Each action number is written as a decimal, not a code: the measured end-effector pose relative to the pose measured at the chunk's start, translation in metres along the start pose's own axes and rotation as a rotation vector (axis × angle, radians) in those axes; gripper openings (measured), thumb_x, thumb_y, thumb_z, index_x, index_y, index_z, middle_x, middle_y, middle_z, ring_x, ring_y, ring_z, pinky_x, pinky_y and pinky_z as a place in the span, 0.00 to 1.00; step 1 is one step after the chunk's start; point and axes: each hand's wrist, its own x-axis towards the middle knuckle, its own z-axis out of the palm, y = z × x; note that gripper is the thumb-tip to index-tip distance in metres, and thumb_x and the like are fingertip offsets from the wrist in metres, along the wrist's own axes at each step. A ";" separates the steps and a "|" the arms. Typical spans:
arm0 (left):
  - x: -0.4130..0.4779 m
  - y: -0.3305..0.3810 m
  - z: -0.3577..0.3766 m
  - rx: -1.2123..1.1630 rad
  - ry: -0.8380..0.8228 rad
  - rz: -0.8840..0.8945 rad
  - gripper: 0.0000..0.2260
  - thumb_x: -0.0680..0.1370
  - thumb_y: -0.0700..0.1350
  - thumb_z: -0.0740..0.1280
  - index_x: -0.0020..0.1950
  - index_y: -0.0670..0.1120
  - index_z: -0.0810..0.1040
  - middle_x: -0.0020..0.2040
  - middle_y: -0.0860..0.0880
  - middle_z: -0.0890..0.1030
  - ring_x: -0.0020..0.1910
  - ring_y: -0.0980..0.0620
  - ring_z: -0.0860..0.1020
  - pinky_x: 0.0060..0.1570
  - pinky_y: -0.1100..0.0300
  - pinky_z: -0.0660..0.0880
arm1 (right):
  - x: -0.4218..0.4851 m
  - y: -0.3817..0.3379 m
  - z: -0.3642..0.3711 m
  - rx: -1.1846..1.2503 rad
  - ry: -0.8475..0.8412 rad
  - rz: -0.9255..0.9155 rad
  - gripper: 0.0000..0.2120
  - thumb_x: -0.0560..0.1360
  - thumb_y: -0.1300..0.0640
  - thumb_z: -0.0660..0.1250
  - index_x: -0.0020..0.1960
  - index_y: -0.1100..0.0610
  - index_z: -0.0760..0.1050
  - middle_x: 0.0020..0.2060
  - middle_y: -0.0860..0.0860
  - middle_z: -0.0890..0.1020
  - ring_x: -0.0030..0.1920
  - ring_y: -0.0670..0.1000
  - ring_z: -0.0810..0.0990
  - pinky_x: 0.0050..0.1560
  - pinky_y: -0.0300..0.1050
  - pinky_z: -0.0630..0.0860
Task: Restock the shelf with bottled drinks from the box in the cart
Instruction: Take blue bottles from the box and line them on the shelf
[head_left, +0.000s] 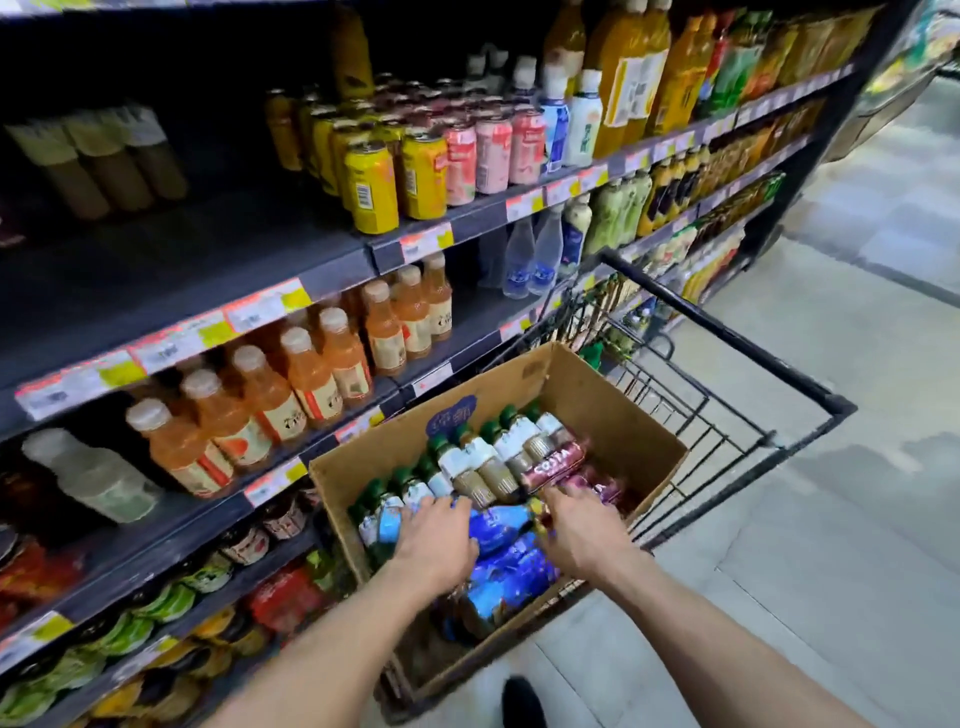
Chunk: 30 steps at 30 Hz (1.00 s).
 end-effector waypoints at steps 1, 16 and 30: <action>0.008 0.001 0.002 -0.010 -0.015 -0.011 0.19 0.77 0.54 0.63 0.66 0.48 0.70 0.65 0.45 0.75 0.68 0.42 0.69 0.67 0.44 0.65 | 0.011 0.007 0.000 -0.006 -0.022 -0.023 0.30 0.75 0.45 0.66 0.75 0.50 0.63 0.67 0.54 0.72 0.69 0.59 0.70 0.64 0.55 0.73; 0.044 -0.008 0.063 -0.105 -0.229 -0.237 0.22 0.78 0.49 0.67 0.71 0.46 0.67 0.68 0.44 0.73 0.68 0.42 0.69 0.66 0.46 0.69 | 0.111 0.059 0.044 -0.214 -0.564 -0.237 0.24 0.72 0.48 0.72 0.67 0.50 0.74 0.62 0.55 0.80 0.60 0.60 0.79 0.62 0.51 0.76; 0.054 -0.011 0.092 -0.147 -0.177 -0.264 0.26 0.76 0.39 0.66 0.74 0.45 0.65 0.69 0.46 0.70 0.67 0.44 0.67 0.63 0.46 0.71 | 0.136 0.064 0.087 -0.245 -0.748 -0.236 0.20 0.79 0.59 0.60 0.70 0.52 0.72 0.65 0.55 0.77 0.63 0.58 0.77 0.68 0.52 0.71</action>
